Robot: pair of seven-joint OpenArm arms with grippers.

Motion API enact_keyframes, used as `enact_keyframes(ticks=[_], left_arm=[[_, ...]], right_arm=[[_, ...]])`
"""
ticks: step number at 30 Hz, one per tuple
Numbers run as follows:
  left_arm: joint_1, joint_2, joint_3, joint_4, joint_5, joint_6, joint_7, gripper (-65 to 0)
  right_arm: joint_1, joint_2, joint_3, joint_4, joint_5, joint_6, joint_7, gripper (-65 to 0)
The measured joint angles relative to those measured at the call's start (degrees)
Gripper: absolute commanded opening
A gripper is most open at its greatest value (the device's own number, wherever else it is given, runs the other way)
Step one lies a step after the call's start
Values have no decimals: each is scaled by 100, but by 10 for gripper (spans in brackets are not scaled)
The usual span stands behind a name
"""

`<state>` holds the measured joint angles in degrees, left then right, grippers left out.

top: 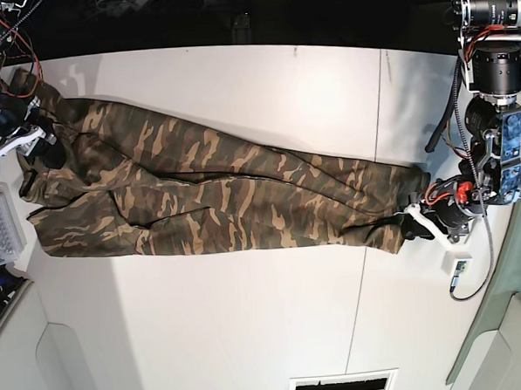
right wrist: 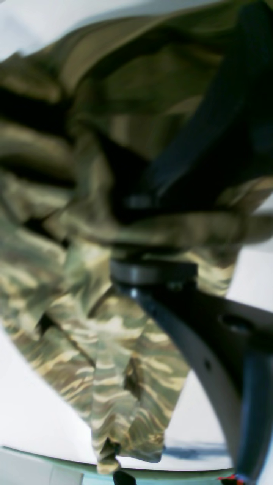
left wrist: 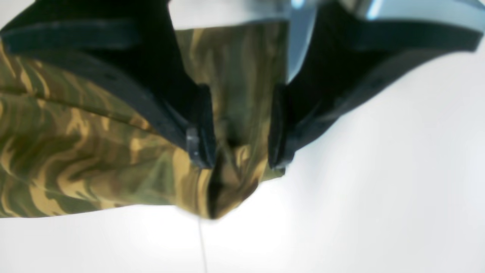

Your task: Layout the t-shirt on the table in an organized manner, then fold the t-shirt properly

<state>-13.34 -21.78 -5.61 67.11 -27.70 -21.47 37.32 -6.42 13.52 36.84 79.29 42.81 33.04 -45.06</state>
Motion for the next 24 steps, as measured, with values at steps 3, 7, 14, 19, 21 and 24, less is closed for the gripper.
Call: enact_keyframes(ticks=[3, 7, 14, 19, 21, 24], left_arm=[[48, -13, -267, -2, -348, -302, 81, -377], [42, 2, -201, 0, -507, -341, 83, -377], [208, 2, -195, -98, -227, -81, -400, -377], [216, 4, -195, -251, 31, -81, -675, -377], [205, 22, -195, -326, 164, -81, -756, -377], [203, 90, -66, -566, 378, -81, -1086, -377]], right_arm=[[-66, -4, 4, 0, 133, -2, 0, -455], [-57, -4, 2, 0, 153, -4, 0, -456], [-55, -7, 0, 0, 138, -2, 2, -456], [-57, -2, 0, 0, 151, -2, 0, -456], [-57, -4, 0, 0, 151, -2, 0, -456], [-55, -4, 0, 0, 149, -2, 2, -456]])
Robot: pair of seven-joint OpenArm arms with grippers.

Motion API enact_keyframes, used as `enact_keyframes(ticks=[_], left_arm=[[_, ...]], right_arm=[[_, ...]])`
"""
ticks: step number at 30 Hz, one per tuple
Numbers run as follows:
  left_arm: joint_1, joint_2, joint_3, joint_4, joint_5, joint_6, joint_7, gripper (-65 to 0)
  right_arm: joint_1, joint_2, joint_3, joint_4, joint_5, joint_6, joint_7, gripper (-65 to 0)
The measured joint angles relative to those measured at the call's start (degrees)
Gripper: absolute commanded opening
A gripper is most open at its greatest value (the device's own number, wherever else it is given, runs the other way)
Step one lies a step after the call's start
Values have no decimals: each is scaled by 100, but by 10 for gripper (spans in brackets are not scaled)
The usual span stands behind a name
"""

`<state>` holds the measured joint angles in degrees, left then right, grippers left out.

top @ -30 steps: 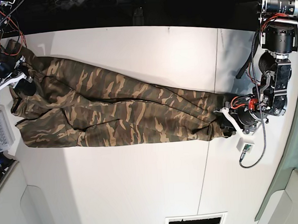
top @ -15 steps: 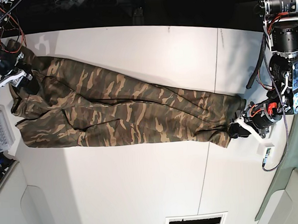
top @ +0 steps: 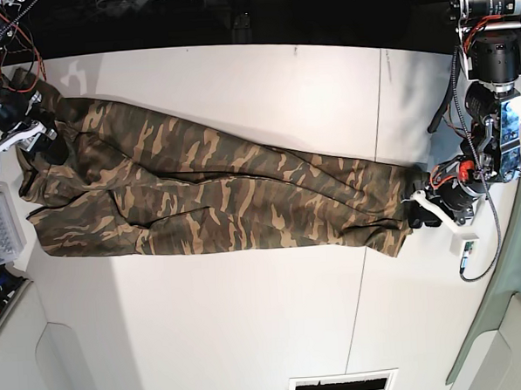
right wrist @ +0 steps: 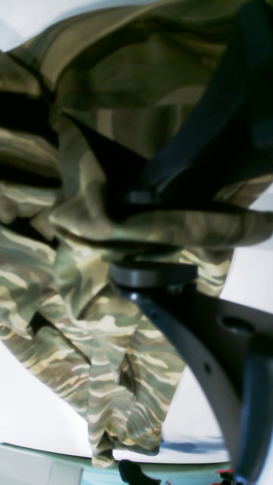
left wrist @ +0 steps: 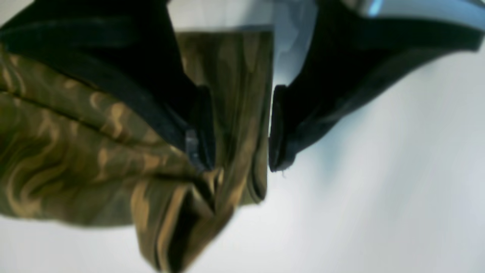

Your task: Layout the t-shirt on the table in an organized manner, then fold the t-shirt properly

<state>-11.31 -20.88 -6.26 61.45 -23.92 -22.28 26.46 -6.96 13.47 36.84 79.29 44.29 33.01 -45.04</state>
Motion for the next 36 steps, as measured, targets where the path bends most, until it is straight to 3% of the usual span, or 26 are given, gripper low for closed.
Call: enact_keyframes(ticks=[11, 15, 29, 36], left_arm=[[0, 334, 175, -57, 205, 2, -260, -377], [-20, 511, 256, -70, 422, 264, -398, -377], [-407, 535, 319, -109, 654, 385, -144, -377], [-398, 562, 319, -109, 789, 387, -621, -377]], right_arm=[[-85, 0, 0, 0, 2, 0, 0, -456], [-94, 2, 0, 0, 4, 0, 0, -456], [-160, 0, 0, 0, 4, 0, -4, -456], [-160, 0, 0, 0, 7, 0, -2, -456]])
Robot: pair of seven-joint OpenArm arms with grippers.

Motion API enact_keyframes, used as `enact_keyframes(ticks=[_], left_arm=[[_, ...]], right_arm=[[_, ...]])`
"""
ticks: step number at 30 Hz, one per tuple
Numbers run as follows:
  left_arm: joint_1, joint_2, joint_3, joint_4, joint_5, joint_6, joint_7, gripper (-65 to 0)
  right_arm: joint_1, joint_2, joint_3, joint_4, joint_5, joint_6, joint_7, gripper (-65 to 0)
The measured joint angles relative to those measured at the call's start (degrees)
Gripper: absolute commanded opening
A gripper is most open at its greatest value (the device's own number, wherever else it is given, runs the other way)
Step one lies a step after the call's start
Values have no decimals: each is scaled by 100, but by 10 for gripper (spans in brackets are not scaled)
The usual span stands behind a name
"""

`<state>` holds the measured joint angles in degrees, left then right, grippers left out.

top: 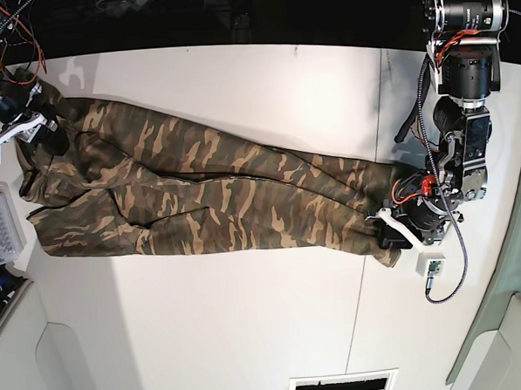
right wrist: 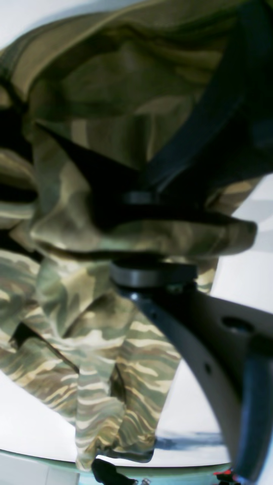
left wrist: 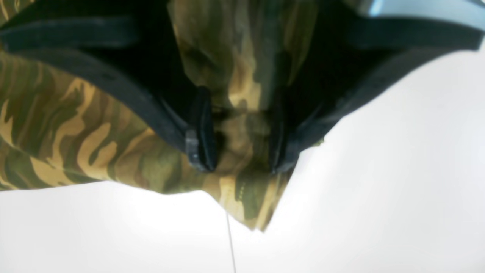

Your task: Layout the t-shirt on the table in an organized manner, then fold the t-shirt properly

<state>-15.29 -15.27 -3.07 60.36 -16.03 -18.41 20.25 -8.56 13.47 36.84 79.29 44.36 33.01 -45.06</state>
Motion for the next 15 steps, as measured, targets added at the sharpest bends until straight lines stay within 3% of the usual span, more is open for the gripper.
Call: enact_keyframes(ticks=[7, 11, 15], left_arm=[[-61, -4, 313, -354, 337, 0, -385, -377], [-46, -2, 367, -439, 387, 605, -470, -377], [-129, -74, 348, -439, 380, 621, -490, -377]], right_arm=[[0, 4, 0, 0, -2, 0, -13, -456], [-2, 0, -2, 0, 0, 0, -92, -456], [-35, 2, 0, 0, 7, 0, -85, -456]])
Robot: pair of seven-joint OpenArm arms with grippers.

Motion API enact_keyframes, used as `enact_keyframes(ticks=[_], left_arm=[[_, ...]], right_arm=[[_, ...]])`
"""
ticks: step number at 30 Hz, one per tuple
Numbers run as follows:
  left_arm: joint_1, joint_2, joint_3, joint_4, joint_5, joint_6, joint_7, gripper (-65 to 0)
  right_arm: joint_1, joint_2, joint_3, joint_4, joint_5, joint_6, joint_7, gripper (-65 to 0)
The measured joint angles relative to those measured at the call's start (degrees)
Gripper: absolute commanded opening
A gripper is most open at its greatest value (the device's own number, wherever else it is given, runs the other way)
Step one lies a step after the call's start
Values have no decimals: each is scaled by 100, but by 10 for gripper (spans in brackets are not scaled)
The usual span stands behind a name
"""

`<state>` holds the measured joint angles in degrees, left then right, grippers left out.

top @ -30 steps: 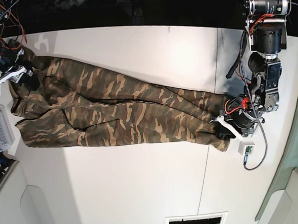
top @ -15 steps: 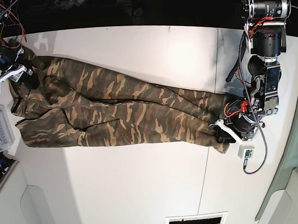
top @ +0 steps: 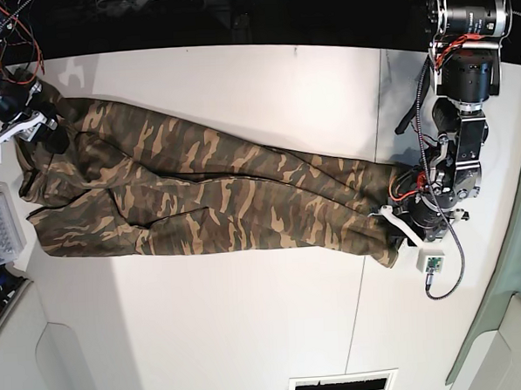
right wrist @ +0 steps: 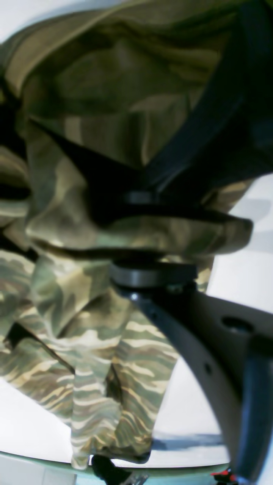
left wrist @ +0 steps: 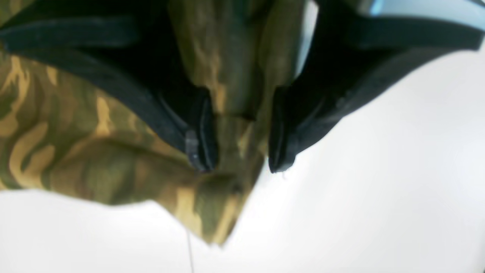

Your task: Layout the t-shirt on the table in an organized manner, then fold the t-shirt properly

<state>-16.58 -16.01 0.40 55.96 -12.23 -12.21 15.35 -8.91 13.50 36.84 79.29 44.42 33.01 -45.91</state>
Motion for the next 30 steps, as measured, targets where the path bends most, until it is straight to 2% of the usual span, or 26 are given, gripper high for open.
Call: enact_keyframes(ticks=[4, 10, 12, 14, 16, 18, 21, 22, 30], left_arm=[[-28, 52, 2, -168, -22, -238, 48, -377], [-28, 61, 7, -400, -22, -258, -37, -377], [-24, 61, 7, -402, -22, -258, -37, -395], [-26, 61, 7, -402, -7, -260, -35, -493], [-26, 59, 7, -402, -7, -258, -35, -641], [-28, 46, 7, -402, -7, -376, -13, -650], [-9, -94, 4, -208, 26, -1154, 273, -650], [11, -111, -2, -46, 31, -1303, 365, -650], [20, -76, 7, 1054, -24, -1401, 1062, -650]], right_arm=[[-81, -4, -2, 0, 37, 2, -4, -456], [-79, -20, -2, 0, 59, 2, -2, -456], [-79, -17, -2, 0, 57, 0, -2, -456], [-79, -15, 0, 0, 57, 0, -2, -456], [-79, -15, 0, 0, 57, 2, -2, -456], [-79, -17, -2, 0, 57, 0, -2, -456], [-79, -15, 0, 0, 79, 0, -2, -456], [-79, -15, 0, 0, 79, 0, -2, -456], [-79, -4, 337, 96, 81, 0, -26, -456]])
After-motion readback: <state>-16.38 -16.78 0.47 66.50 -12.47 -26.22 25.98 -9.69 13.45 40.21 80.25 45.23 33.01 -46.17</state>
